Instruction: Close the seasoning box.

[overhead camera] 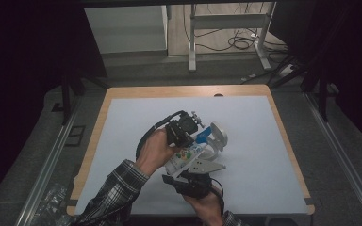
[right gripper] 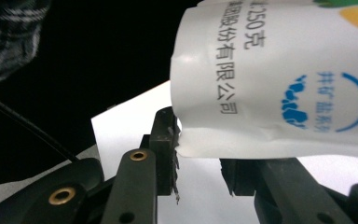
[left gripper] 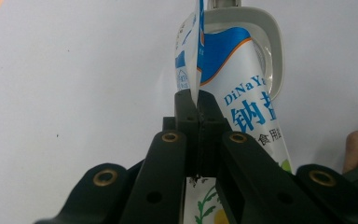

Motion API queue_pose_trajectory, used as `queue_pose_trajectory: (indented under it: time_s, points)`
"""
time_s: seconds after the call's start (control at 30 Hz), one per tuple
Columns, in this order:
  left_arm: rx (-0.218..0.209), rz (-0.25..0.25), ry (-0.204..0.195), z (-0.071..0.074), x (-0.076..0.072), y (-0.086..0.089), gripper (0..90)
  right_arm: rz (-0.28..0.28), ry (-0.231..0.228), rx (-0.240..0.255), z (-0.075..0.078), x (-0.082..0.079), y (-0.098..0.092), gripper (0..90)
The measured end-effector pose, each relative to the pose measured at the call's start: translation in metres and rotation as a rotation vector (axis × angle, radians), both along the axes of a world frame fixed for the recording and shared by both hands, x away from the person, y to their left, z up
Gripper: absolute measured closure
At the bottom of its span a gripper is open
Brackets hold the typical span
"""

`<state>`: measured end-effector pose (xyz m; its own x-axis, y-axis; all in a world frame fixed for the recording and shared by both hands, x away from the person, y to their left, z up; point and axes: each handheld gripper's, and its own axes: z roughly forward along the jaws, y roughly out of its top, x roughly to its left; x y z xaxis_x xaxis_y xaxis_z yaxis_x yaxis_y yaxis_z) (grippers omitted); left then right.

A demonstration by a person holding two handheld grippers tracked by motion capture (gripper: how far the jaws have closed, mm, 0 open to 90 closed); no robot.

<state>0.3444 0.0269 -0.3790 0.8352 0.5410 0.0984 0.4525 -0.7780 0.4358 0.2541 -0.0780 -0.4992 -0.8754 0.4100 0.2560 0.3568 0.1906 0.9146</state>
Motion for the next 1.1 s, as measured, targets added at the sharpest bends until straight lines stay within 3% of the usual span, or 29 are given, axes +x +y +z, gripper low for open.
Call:
queue_pose_trajectory:
  time_s: [0.7,1.1]
  points:
    - [-0.042,0.010,-0.012,0.001,0.001,0.007,90.0,-0.024,0.018,-0.068,-0.014,0.003,-0.008,64.4]
    - [-0.083,0.025,-0.020,0.004,-0.001,0.015,90.0,-0.032,0.000,-0.110,-0.019,0.005,-0.009,61.8]
